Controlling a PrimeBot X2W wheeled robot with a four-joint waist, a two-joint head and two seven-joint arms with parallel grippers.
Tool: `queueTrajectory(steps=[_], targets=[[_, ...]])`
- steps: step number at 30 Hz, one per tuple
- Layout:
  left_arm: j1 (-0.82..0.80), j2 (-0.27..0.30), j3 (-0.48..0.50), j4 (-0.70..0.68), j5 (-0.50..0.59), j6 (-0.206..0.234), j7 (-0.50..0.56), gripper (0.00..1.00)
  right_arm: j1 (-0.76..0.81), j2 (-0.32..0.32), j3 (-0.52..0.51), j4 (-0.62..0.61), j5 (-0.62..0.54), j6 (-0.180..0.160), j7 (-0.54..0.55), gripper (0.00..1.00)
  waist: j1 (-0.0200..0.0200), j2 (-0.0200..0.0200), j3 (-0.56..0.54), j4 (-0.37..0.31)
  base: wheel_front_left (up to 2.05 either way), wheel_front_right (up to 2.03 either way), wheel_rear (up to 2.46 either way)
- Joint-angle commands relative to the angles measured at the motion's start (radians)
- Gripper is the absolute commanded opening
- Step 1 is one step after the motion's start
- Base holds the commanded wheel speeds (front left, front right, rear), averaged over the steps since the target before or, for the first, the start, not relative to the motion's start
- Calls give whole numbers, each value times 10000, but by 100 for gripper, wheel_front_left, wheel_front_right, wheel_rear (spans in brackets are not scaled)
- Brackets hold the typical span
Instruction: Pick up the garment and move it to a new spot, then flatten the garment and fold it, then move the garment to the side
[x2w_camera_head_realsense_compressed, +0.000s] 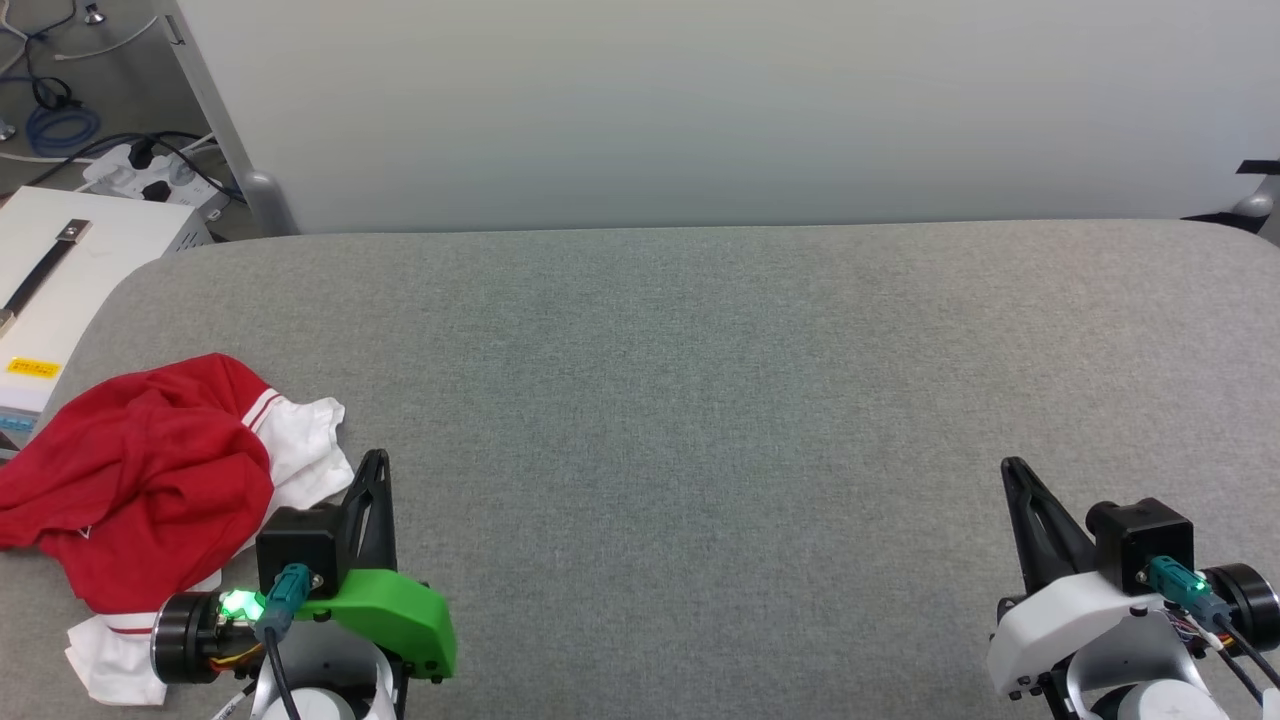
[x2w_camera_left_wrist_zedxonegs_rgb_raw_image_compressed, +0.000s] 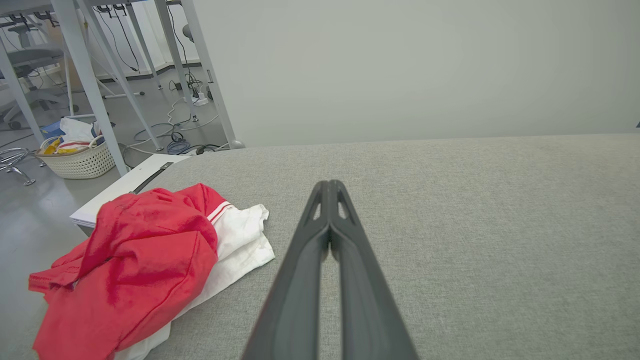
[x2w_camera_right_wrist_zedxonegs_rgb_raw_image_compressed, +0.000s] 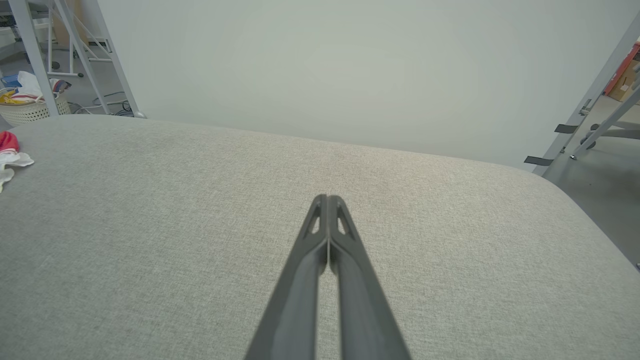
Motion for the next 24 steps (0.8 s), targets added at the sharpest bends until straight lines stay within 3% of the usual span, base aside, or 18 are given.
queueTrajectory(steps=[1,24], targets=[[11,-47,1,-18,95,-30,-9,0,-159,-4,3,18,-97,-7,28,0,0,0,0,0,0,0,0],[11,-47,1,-18,95,-30,-9,0,-159,-4,3,18,-97,-7,28,0,0,0,0,0,0,0,0]])
